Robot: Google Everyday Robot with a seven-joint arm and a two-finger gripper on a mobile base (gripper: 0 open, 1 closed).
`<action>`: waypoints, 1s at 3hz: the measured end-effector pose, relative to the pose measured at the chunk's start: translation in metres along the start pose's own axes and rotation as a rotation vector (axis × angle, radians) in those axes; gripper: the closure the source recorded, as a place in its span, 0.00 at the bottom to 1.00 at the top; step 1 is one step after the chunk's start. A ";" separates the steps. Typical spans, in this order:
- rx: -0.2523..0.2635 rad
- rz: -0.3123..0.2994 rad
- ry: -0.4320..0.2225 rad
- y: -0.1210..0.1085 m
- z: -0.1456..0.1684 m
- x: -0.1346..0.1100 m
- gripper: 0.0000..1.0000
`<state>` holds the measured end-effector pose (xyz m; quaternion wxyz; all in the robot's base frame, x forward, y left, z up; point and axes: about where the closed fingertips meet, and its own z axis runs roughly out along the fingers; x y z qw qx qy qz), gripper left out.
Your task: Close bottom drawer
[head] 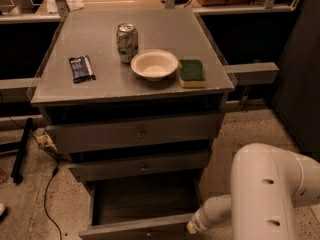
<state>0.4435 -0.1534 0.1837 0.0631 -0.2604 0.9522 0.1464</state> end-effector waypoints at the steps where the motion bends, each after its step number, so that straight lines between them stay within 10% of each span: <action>1: 0.000 0.001 -0.032 0.003 -0.007 -0.012 1.00; 3: -0.011 0.016 0.025 0.006 0.000 0.015 1.00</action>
Offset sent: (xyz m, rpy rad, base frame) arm 0.1628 0.0418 0.0586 0.1063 -0.2527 -0.0761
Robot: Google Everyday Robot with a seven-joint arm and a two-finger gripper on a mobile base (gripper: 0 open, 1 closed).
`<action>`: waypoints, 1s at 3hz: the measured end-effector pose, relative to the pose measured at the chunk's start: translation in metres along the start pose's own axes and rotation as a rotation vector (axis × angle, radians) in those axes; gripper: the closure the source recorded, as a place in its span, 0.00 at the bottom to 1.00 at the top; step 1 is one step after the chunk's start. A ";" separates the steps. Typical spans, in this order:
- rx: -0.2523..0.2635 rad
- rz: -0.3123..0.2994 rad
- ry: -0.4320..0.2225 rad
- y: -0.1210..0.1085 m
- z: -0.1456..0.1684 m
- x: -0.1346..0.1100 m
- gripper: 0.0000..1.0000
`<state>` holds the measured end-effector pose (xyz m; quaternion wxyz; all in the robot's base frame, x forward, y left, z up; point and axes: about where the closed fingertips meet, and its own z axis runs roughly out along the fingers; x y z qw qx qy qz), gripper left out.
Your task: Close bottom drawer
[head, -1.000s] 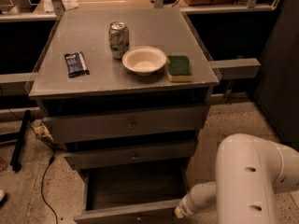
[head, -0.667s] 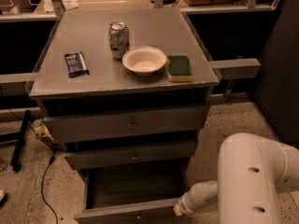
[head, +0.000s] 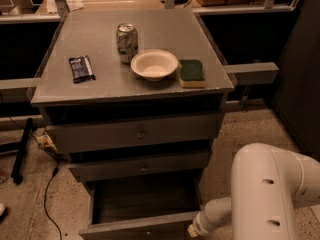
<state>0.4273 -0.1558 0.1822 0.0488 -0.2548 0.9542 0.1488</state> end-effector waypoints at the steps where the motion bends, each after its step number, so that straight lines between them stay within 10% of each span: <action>1: 0.003 0.051 0.041 -0.008 0.002 0.029 1.00; 3: -0.028 0.089 0.053 -0.005 0.019 0.030 1.00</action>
Offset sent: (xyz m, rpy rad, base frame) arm -0.0196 -0.0177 -0.0077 -0.0201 0.0440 -0.0350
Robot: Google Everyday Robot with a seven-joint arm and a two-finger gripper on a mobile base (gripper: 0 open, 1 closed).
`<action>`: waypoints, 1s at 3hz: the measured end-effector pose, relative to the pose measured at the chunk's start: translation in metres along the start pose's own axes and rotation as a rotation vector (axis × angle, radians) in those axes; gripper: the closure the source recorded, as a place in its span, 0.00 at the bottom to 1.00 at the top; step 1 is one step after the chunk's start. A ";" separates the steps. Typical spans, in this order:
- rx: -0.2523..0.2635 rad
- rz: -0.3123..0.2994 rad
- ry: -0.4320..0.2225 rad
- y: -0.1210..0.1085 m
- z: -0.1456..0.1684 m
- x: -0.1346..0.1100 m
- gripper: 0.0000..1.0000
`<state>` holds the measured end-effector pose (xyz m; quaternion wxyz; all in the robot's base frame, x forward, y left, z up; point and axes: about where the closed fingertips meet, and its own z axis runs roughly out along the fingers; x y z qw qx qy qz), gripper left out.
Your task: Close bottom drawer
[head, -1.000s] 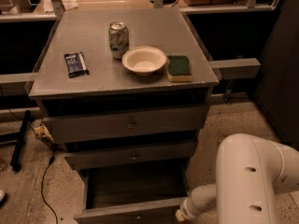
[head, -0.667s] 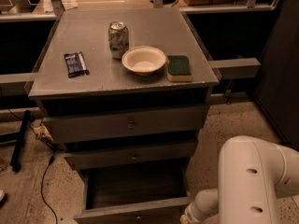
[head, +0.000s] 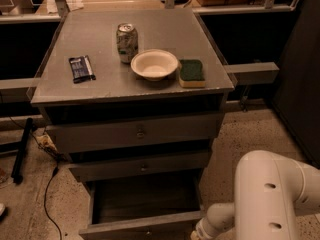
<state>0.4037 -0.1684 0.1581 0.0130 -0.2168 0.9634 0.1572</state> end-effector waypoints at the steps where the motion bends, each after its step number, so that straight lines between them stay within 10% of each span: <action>1: 0.018 0.034 -0.080 -0.008 0.003 -0.047 1.00; 3: 0.027 0.037 -0.119 -0.005 -0.002 -0.064 1.00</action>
Offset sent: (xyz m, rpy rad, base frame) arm 0.1527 0.0391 0.0266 0.0498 -0.2618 -0.1500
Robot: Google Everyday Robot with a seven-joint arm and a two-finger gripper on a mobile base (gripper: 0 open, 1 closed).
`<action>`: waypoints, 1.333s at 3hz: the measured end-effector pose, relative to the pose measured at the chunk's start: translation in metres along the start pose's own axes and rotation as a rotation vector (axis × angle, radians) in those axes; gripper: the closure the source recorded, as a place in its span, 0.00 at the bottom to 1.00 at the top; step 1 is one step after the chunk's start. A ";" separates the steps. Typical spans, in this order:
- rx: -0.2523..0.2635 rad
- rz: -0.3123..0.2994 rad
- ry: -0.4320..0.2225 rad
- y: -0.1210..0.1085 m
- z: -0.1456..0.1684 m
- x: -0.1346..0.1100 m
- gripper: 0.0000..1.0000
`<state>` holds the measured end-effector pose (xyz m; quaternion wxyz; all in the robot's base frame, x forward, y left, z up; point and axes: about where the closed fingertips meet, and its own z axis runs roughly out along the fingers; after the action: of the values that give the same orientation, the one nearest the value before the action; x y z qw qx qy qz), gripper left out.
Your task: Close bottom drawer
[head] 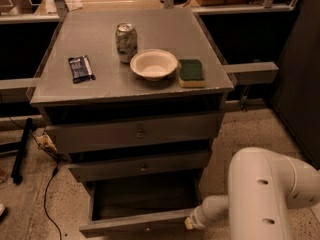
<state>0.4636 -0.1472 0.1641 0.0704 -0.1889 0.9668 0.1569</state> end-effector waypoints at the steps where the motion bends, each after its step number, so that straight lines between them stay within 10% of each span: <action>1: 0.006 -0.002 -0.029 0.003 -0.002 -0.016 1.00; 4: 0.009 0.000 -0.072 0.013 -0.003 -0.032 1.00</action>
Offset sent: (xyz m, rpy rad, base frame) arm 0.1612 0.0772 0.0593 0.0600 -0.2808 -0.0620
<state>0.4879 -0.1263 0.1769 0.1061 -0.1828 0.9643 0.1594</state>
